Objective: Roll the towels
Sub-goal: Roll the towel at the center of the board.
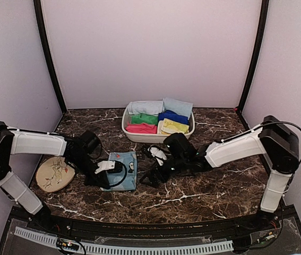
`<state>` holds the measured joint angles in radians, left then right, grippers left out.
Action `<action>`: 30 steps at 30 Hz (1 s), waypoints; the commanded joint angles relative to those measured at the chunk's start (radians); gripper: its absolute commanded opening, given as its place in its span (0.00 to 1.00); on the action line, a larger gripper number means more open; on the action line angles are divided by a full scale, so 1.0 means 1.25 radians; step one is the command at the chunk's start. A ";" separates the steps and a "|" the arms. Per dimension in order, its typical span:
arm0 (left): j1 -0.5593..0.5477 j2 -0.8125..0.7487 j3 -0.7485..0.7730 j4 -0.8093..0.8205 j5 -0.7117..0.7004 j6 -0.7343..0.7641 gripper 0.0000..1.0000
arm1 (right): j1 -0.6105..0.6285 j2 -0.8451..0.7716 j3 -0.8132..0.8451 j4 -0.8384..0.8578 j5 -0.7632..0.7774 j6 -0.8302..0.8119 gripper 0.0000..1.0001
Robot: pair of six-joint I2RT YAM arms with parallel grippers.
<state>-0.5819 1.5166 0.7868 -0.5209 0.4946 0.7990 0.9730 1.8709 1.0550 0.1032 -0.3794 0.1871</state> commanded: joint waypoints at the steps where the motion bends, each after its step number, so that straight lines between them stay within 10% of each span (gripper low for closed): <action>1: 0.047 0.050 0.075 -0.185 0.167 0.004 0.00 | 0.085 -0.126 -0.138 0.186 0.299 -0.220 1.00; 5: 0.068 0.086 0.087 -0.230 0.191 0.022 0.00 | 0.211 -0.150 -0.164 0.227 0.575 -0.425 1.00; 11: 0.082 0.172 0.111 -0.245 0.190 0.020 0.00 | 0.324 -0.070 -0.095 0.201 0.642 -0.574 1.00; 21: 0.095 0.282 0.186 -0.272 0.160 0.005 0.00 | 0.344 0.113 0.067 0.185 0.558 -0.732 0.92; 30: 0.106 0.292 0.185 -0.280 0.147 0.014 0.00 | 0.282 0.195 0.166 0.113 0.461 -0.717 0.58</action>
<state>-0.4610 1.8645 1.0138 -0.8711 0.7395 0.8017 1.3598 2.0865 1.2327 0.2626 0.2543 -0.7094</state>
